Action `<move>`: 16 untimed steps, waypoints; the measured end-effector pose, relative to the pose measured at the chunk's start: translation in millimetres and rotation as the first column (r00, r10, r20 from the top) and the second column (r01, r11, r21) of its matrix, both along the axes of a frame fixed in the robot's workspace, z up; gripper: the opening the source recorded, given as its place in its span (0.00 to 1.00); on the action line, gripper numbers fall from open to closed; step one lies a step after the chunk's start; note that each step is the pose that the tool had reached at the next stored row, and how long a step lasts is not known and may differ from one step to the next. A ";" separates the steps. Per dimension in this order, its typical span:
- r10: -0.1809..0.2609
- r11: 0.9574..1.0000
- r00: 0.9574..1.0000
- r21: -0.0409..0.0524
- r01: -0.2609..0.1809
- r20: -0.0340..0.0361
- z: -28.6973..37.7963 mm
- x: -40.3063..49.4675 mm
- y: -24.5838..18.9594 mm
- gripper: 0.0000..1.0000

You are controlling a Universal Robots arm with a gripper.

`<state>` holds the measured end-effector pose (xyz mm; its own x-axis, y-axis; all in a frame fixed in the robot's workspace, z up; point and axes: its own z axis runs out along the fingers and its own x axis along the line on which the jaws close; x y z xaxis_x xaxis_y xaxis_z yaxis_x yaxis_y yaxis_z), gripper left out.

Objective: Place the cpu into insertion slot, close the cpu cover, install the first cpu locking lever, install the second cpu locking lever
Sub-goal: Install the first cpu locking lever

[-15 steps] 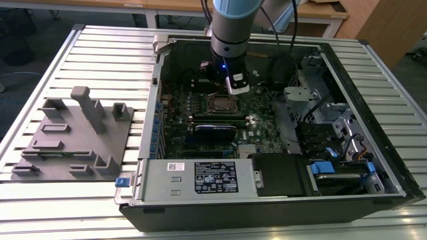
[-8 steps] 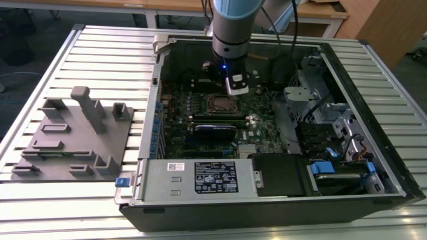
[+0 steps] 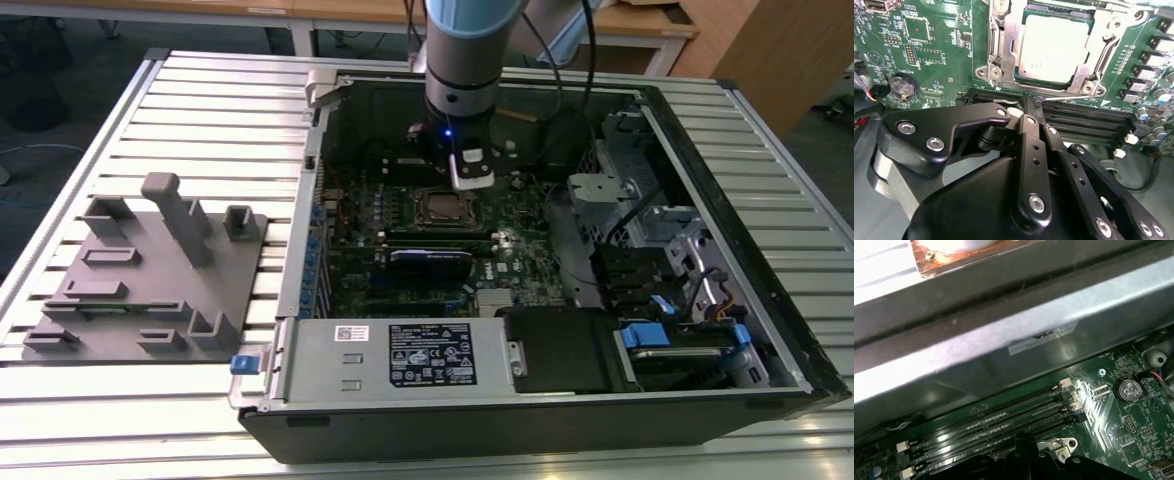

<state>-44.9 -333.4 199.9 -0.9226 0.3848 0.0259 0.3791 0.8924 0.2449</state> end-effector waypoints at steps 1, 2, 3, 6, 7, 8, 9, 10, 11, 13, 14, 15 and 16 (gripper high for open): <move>-0.005 1.000 1.000 -0.002 0.005 0.000 -0.2 0.0 0.9 0.10; -0.009 1.000 1.000 -0.005 0.009 0.000 -0.3 0.1 1.7 0.10; -0.014 1.000 1.000 -0.009 0.014 0.001 -0.4 0.2 2.4 0.10; -0.028 0.999 1.000 -0.024 0.028 0.002 -0.6 0.6 4.4 0.10; -0.033 0.999 0.999 -0.029 0.033 0.002 -0.6 0.6 5.2 0.10; -0.036 0.999 0.999 -0.034 0.036 0.003 -0.7 0.7 6.0 0.10; -0.039 0.998 0.999 -0.039 0.039 0.003 -0.7 0.8 6.9 0.10; -0.042 0.998 0.999 -0.044 0.042 0.003 -0.7 0.8 8.0 0.10; -0.044 0.998 0.999 -0.049 0.044 0.004 -0.8 0.9 9.4 0.10; -0.046 0.997 0.999 -0.055 0.047 0.004 -0.7 0.8 11.6 0.10; -0.046 0.997 0.999 -0.055 0.047 0.004 -0.7 0.8 11.7 0.10; -0.046 0.997 0.999 -0.055 0.047 0.004 -0.8 0.8 11.7 0.10; -0.046 0.997 0.999 -0.055 0.047 0.004 -0.8 0.8 11.7 0.10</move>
<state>-44.1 -321.7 199.1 -0.9038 0.4280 0.0012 0.4199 0.8859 0.1971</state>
